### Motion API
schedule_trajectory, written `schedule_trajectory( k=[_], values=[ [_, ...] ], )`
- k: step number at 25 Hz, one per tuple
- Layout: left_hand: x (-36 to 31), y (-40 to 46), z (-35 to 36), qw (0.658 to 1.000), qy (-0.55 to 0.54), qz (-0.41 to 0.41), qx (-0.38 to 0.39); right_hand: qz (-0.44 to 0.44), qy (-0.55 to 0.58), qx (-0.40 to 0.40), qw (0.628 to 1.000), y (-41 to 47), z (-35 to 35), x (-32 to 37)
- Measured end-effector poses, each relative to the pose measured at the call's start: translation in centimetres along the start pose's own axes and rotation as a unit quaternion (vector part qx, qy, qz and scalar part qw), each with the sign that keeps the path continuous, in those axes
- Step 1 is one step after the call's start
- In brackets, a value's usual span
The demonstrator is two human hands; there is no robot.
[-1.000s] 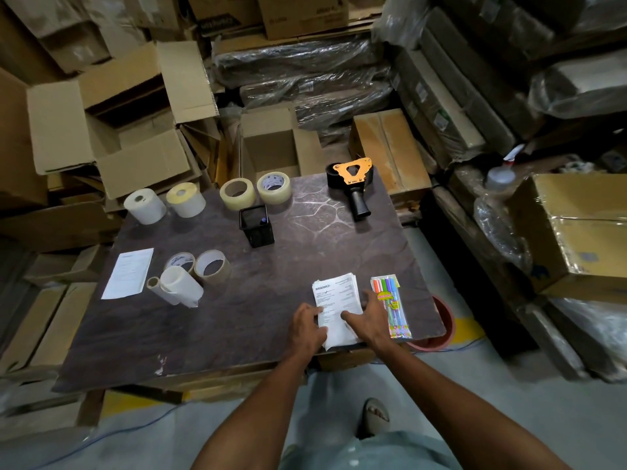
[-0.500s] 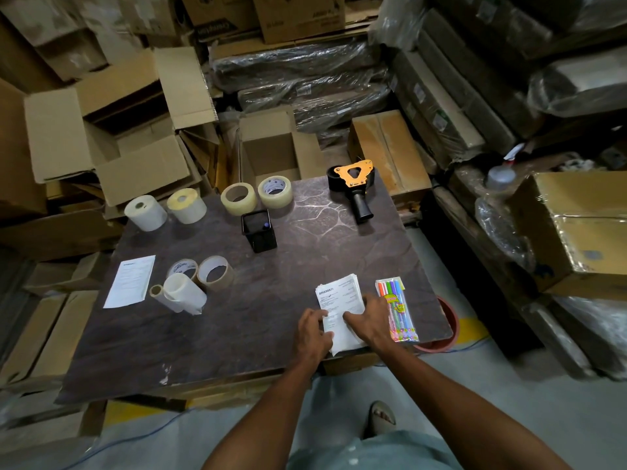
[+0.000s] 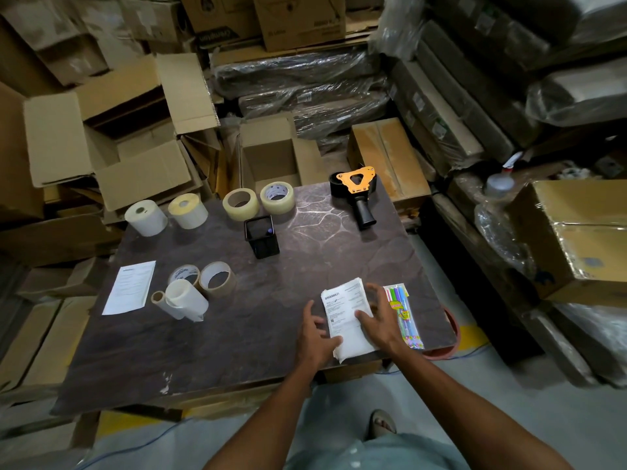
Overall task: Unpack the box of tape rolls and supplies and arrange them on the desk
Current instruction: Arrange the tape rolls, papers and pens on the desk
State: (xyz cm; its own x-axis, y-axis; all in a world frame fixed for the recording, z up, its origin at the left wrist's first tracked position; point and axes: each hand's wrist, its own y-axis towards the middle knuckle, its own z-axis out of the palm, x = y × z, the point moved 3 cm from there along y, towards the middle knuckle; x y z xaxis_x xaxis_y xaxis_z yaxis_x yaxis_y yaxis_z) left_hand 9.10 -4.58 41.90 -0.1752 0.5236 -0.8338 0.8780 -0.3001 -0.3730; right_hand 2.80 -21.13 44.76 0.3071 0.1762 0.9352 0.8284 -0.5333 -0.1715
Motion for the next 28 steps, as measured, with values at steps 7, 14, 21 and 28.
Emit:
schedule_trajectory(
  k=[7, 14, 21, 28],
  values=[
    [-3.1, 1.1, -0.2, 0.932, -0.344, -0.088, 0.074, 0.029, 0.098, 0.006, 0.995, 1.1, 0.1, 1.2],
    [-4.1, -0.1, -1.0, 0.94, -0.333, -0.066, 0.039, -0.012, 0.012, -0.1, 0.995, 0.5, -0.9, 4.2],
    [-4.0, -0.3, -1.8, 0.937, -0.343, -0.06, 0.034, -0.006, 0.03, -0.084, 0.996, 0.0, -1.4, 4.2],
    [-3.6, -0.2, -2.4, 0.943, -0.328, -0.064, 0.006, 0.064, 0.121, -0.051, 0.989, 0.5, -1.2, 2.8]
  ],
)
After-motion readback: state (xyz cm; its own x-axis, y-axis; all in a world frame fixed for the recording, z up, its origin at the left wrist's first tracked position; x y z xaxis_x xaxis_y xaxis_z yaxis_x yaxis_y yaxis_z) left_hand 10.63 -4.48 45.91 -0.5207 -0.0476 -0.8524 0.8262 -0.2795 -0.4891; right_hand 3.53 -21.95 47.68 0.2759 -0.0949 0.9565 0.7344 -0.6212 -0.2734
